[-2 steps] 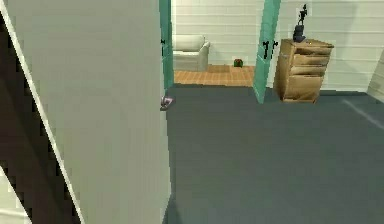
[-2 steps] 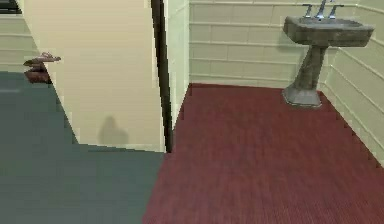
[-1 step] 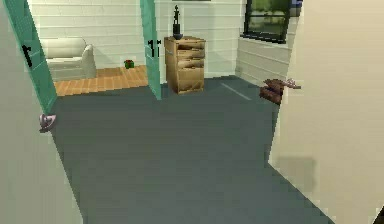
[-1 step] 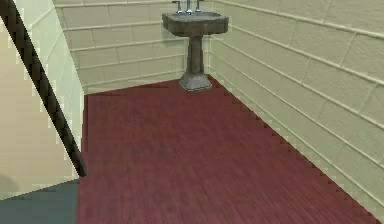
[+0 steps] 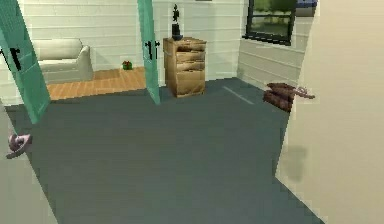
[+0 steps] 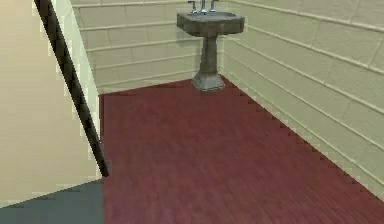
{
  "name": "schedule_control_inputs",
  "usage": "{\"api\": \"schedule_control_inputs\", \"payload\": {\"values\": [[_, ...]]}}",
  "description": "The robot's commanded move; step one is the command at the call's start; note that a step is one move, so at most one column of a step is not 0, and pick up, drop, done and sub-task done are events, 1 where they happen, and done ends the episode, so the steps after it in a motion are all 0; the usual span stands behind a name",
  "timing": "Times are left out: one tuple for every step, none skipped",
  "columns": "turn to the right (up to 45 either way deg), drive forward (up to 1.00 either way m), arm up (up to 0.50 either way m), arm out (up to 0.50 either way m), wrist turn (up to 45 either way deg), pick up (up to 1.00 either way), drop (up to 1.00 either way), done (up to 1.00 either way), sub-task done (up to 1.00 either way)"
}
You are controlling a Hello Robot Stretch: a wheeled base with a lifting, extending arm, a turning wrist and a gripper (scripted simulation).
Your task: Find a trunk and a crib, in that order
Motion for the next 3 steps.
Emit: {"api": "schedule_control_inputs", "payload": {"values": [[9.0, 0.00, 0.00, 0.00, 0.0, 0.00, 0.00, 0.00, 0.00], [0.0, 1.00, 0.00, 0.00, 0.0, 0.00, 0.00, 0.00, 0.00], [3.0, 0.00, 0.00, 0.00, 0.0, 0.00, 0.00, 0.00, 0.00]]}}
